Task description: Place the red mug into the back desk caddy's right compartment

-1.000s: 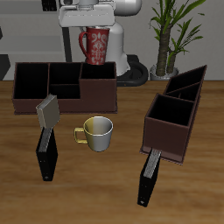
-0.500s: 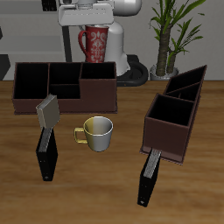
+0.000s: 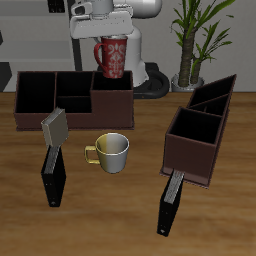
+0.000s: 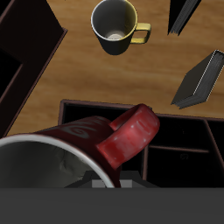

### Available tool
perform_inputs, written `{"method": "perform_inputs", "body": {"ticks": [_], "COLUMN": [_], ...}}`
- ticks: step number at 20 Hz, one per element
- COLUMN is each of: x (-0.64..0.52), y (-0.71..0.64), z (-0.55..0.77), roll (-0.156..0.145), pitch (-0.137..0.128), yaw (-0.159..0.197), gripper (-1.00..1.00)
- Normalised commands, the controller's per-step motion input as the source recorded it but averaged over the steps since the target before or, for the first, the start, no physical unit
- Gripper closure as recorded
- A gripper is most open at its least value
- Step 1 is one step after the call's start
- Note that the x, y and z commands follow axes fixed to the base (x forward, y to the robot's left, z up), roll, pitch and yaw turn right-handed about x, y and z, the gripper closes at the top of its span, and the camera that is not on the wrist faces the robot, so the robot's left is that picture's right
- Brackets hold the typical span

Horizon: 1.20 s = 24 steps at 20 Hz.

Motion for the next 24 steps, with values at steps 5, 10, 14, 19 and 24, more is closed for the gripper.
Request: {"method": "perform_inputs", "body": {"ticks": [5,10,14,19,24], "x": [0.04,0.05,-0.03,-0.08,-0.06], "y": [-0.08,-0.09,0.04,0.04,0.00], "z": [-0.20,-0.22,-0.25,-0.15,-0.13], "roll": [-0.011,-0.021,0.002,0.011,0.005], "pitch": [0.017,0.018,0.018,0.008,0.008], "yaw": [0.038,0.004,0.000,-0.001,-0.006], "gripper": [1.00,1.00,1.00,1.00,1.00]}}
